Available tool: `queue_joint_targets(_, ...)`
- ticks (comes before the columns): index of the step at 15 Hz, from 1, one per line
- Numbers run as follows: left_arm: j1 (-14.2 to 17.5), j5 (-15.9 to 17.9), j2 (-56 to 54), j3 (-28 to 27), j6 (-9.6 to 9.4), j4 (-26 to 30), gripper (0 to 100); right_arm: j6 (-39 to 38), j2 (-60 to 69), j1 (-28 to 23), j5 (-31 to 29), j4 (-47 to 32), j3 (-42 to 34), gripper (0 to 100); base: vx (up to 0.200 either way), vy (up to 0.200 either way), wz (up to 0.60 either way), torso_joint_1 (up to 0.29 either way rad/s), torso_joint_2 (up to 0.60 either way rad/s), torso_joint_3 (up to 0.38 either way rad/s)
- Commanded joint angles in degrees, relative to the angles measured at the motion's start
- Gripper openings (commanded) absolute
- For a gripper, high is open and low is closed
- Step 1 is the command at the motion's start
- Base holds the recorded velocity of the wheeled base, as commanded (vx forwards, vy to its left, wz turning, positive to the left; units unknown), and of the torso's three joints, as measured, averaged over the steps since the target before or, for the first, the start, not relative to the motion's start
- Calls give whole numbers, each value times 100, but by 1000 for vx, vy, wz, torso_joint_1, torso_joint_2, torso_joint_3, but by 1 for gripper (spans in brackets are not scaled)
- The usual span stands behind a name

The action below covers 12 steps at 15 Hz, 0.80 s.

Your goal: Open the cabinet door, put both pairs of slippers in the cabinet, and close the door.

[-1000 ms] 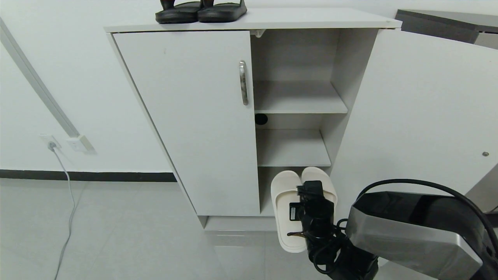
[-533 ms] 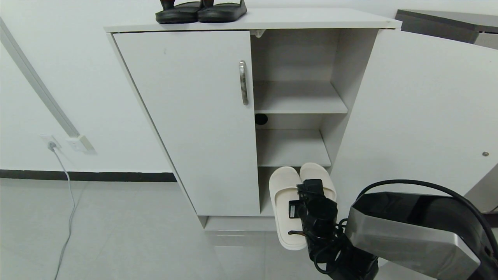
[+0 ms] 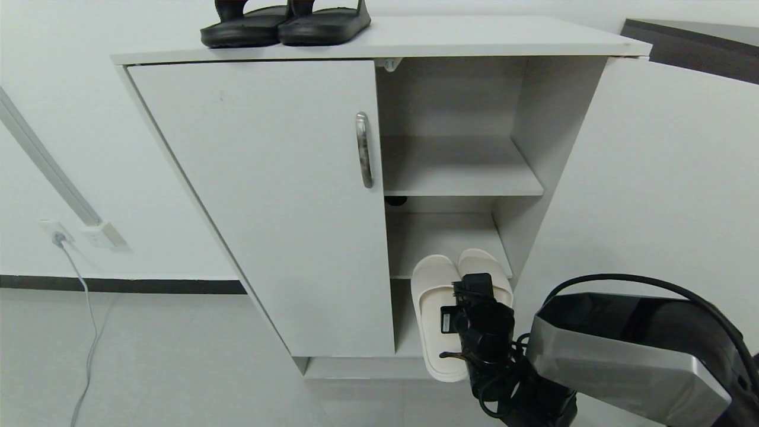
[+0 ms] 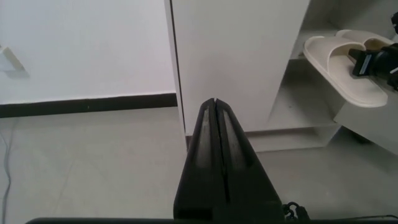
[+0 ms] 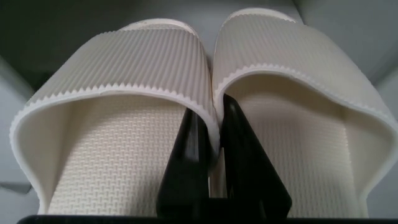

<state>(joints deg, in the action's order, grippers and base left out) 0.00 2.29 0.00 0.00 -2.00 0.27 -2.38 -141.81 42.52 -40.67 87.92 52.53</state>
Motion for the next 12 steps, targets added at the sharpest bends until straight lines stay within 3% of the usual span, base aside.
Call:
queue_joint_targets(1, 0, -1, 9, 0, -2, 0, 0, 0, -4, 2, -3, -3, 12, 0, 200, 0, 0, 2, 2, 2)
queue_joint_targets(2, 0, -1, 9, 0, 7, 0, 0, 0, -4, 2, -3, 6, 12, 0, 200, 0, 0, -2, 7, 7)
queue_joint_targets(10, 0, -9, 9, 0, 7, 0, 0, 0, -127, -86, 6, -20, 170, 0, 0, 0, 0, 0, 0, 0)
queue_joint_targets(12, 0, -45, 9, 0, 15, 0, 0, 0, -127, -86, 6, -20, 170, 0, 200, 0, 0, 0, 2, -2)
